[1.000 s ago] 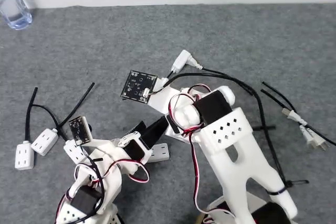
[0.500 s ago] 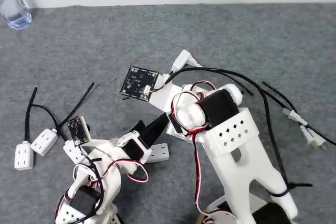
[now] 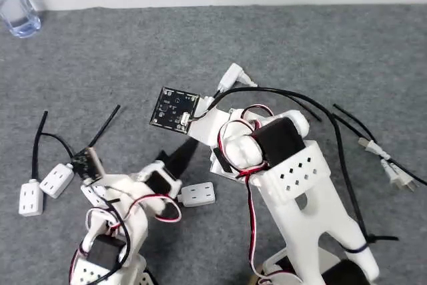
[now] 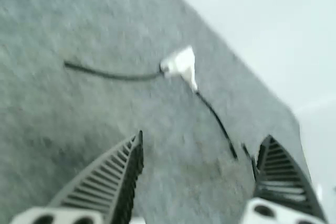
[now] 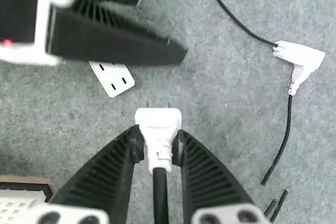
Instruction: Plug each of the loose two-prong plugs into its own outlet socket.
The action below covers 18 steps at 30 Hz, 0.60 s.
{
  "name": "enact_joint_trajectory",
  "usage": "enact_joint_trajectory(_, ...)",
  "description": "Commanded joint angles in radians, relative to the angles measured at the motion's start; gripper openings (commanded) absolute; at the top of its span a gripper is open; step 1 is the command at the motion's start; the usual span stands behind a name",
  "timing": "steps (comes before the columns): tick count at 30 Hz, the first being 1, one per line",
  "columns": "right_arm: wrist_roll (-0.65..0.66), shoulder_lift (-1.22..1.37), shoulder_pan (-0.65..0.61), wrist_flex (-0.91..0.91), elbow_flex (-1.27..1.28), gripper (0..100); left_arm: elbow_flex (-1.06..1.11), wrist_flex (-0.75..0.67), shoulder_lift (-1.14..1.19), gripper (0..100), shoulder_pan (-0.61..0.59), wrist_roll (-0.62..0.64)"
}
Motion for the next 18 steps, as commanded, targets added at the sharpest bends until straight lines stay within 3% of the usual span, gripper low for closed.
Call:
enact_joint_trajectory(1,0.014,-0.028,-0.013,-0.004,-0.006,0.9,-0.031,0.006,-0.012,33,-0.081,0.005)
enact_joint_trajectory(7,0.055,-0.025,-0.036,-0.013,0.041,0.9,-0.005,0.037,-0.011,33,-0.244,-0.012)
enact_joint_trajectory(12,0.081,-0.025,-0.084,-0.134,0.226,0.9,-0.005,0.155,-0.011,33,-0.402,-0.132)
enact_joint_trajectory(18,0.238,0.056,-0.079,-0.255,0.388,0.9,-0.005,0.264,-0.011,33,-0.575,-0.256)
